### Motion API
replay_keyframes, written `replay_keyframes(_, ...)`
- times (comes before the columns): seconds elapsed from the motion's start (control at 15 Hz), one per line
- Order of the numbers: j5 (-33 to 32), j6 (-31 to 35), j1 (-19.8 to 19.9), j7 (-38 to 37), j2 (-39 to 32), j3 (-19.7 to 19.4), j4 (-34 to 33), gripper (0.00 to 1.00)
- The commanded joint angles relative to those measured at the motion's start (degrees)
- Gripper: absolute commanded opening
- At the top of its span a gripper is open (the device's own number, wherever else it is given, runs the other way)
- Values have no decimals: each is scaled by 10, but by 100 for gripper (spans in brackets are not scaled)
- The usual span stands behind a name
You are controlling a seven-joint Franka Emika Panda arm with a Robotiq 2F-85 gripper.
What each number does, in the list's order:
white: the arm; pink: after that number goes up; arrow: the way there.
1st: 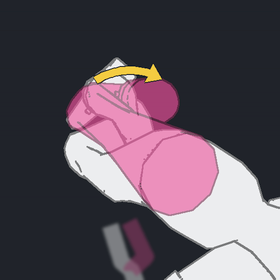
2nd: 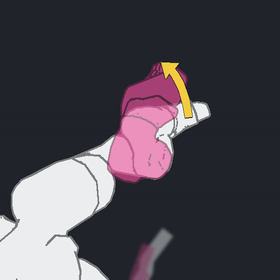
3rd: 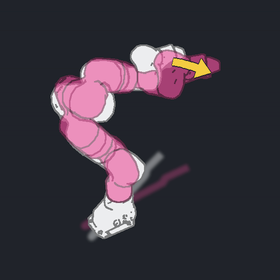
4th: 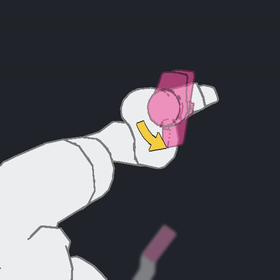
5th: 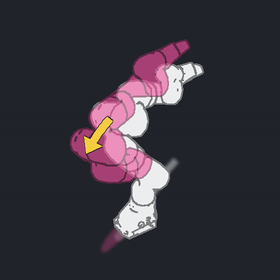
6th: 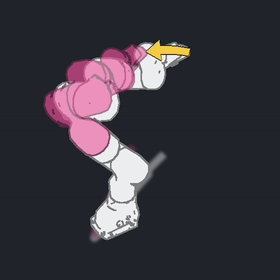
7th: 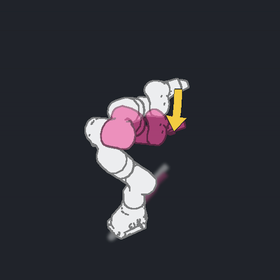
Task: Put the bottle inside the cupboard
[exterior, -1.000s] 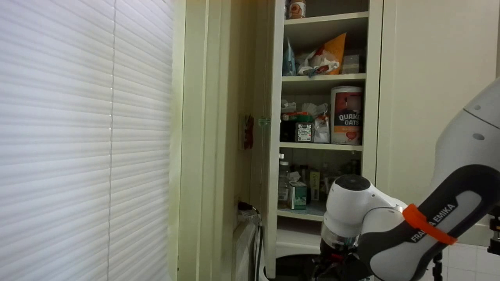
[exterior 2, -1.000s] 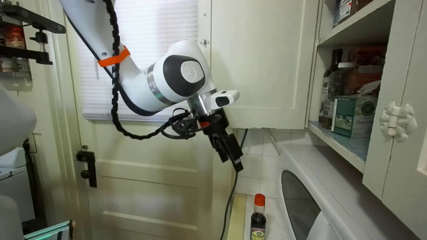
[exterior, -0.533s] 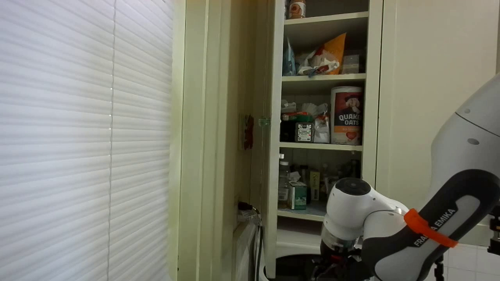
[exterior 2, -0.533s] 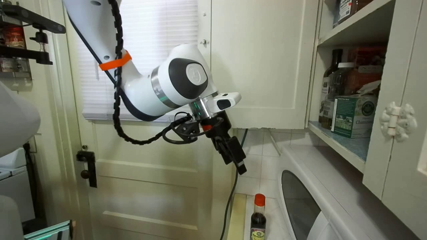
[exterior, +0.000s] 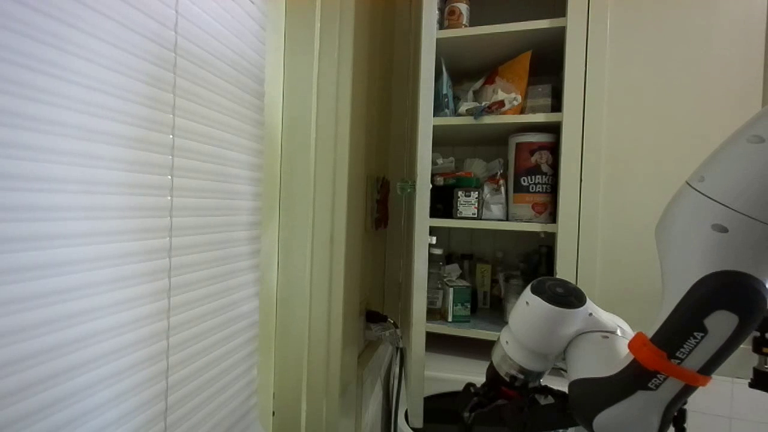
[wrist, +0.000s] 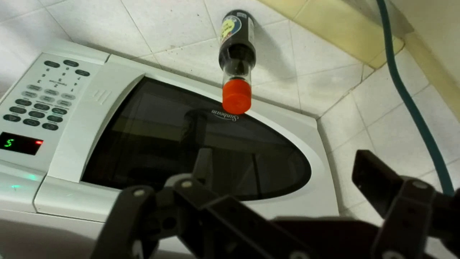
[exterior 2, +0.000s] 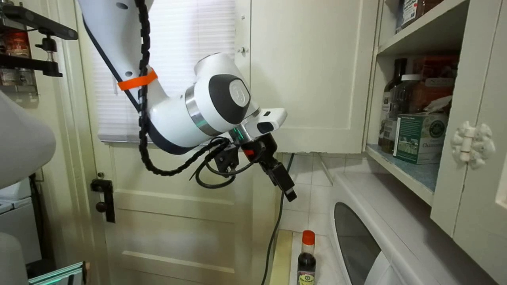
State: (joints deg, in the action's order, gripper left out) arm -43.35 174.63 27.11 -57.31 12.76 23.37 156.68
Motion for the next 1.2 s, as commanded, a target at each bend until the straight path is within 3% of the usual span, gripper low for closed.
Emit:
replay_keyframes(0.0, -100, 56, 106, -122, 29, 62, 6, 100)
replay_keyframes(0.27, -150, 81, 210, -201, 49, 144, 8, 100)
replay_keyframes(0.8, -161, 54, 349, -260, 16, 301, 5, 100)
replay_keyframes(0.93, -155, 46, 375, -257, 3, 330, 6, 100)
replay_keyframes(1.0, -139, 59, 348, -235, 17, 303, 8, 100)
replay_keyframes(1.13, -139, 57, 364, -236, 11, 319, 8, 100)
